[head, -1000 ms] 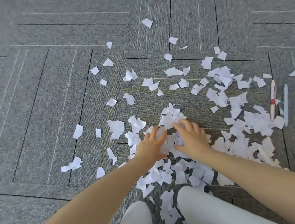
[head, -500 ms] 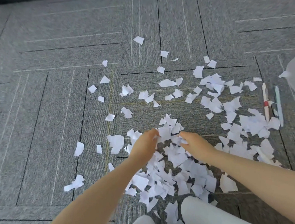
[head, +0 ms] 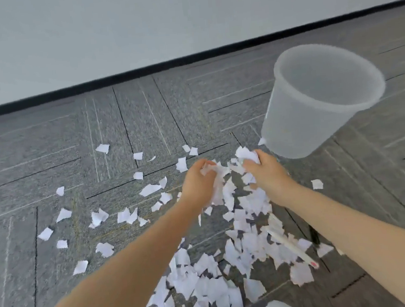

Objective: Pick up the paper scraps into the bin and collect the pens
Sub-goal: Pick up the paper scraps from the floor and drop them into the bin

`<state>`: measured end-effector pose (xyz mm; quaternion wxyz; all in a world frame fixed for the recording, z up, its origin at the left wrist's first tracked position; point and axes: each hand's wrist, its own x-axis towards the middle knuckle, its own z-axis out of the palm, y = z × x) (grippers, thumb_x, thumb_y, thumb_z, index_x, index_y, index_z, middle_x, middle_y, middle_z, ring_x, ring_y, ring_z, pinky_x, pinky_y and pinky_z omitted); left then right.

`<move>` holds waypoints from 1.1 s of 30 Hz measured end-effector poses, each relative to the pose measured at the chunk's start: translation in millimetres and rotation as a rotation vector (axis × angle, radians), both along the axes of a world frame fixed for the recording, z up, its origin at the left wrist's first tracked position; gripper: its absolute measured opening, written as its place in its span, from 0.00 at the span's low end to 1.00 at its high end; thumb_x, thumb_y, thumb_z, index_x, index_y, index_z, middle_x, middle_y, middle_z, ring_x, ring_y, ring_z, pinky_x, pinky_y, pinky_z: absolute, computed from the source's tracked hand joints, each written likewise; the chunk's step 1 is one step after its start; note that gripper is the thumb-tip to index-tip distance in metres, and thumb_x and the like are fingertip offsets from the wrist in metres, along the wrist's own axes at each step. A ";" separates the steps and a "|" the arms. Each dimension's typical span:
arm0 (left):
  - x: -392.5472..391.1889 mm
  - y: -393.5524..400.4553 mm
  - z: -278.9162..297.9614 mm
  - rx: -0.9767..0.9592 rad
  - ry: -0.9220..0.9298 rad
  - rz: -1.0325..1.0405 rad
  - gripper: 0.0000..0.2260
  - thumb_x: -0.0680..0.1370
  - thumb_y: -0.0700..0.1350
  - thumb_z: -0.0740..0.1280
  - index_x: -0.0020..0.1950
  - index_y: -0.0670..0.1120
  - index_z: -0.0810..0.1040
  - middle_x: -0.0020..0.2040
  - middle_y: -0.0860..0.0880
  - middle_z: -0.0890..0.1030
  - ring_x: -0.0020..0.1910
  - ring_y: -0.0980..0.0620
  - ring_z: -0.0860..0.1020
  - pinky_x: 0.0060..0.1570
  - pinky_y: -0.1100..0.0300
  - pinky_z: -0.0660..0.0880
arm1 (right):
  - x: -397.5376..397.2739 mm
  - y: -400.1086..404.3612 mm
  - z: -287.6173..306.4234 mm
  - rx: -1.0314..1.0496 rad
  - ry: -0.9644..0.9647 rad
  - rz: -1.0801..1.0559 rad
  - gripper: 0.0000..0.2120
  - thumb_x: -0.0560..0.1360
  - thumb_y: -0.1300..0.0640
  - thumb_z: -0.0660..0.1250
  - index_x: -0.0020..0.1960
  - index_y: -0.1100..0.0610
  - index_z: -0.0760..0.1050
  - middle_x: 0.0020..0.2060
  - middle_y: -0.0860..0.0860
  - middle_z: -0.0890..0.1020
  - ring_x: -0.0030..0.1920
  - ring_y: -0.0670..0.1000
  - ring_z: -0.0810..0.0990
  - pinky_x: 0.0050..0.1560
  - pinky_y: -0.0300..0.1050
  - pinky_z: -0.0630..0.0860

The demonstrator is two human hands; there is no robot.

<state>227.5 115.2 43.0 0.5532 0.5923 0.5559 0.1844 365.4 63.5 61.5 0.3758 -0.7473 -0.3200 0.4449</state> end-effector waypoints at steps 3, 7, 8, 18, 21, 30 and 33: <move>32.2 6.0 27.7 0.046 -0.061 -0.054 0.08 0.79 0.42 0.57 0.55 0.48 0.73 0.37 0.47 0.76 0.23 0.55 0.71 0.16 0.70 0.62 | 45.9 22.3 40.9 0.163 -0.116 -0.101 0.04 0.78 0.59 0.57 0.46 0.59 0.69 0.37 0.59 0.72 0.35 0.54 0.73 0.30 0.38 0.71; 63.5 22.2 59.3 0.138 -0.127 -0.097 0.06 0.79 0.42 0.57 0.48 0.50 0.72 0.37 0.46 0.76 0.24 0.52 0.69 0.22 0.66 0.64 | 123.6 62.6 83.8 0.304 -0.300 -0.245 0.07 0.77 0.58 0.56 0.39 0.54 0.65 0.32 0.53 0.73 0.29 0.50 0.69 0.32 0.44 0.68; 69.7 25.7 65.8 0.146 -0.137 -0.080 0.07 0.78 0.41 0.57 0.47 0.50 0.72 0.34 0.47 0.75 0.23 0.53 0.68 0.22 0.67 0.64 | 140.8 70.5 91.7 0.311 -0.283 -0.282 0.06 0.77 0.57 0.56 0.40 0.54 0.66 0.32 0.54 0.74 0.26 0.49 0.68 0.28 0.40 0.66; 185.1 55.2 111.1 0.183 -0.138 -0.108 0.09 0.76 0.37 0.56 0.46 0.47 0.73 0.32 0.50 0.73 0.27 0.51 0.70 0.22 0.66 0.65 | 255.0 86.2 51.6 0.003 -0.437 -0.082 0.20 0.79 0.48 0.53 0.58 0.61 0.73 0.41 0.53 0.80 0.44 0.58 0.78 0.40 0.46 0.71; 239.2 66.8 120.4 0.321 -0.066 -0.180 0.11 0.77 0.34 0.55 0.52 0.43 0.75 0.33 0.51 0.71 0.32 0.50 0.70 0.28 0.63 0.67 | 273.6 80.8 40.7 0.070 -0.454 0.021 0.22 0.79 0.46 0.53 0.55 0.63 0.75 0.48 0.58 0.79 0.54 0.60 0.76 0.50 0.49 0.70; 350.1 80.3 95.8 0.392 -0.056 -0.052 0.09 0.79 0.41 0.57 0.56 0.40 0.71 0.46 0.45 0.74 0.41 0.46 0.72 0.35 0.65 0.67 | 297.2 18.8 29.3 0.280 -0.752 -0.005 0.11 0.78 0.53 0.60 0.44 0.55 0.79 0.43 0.50 0.83 0.45 0.54 0.79 0.48 0.47 0.72; 359.3 80.9 60.5 0.320 0.324 -0.263 0.34 0.76 0.60 0.60 0.74 0.40 0.56 0.70 0.40 0.62 0.65 0.40 0.67 0.65 0.50 0.65 | 292.0 3.9 26.3 0.275 -0.803 0.048 0.10 0.77 0.49 0.59 0.44 0.49 0.77 0.43 0.44 0.81 0.46 0.49 0.77 0.66 0.52 0.61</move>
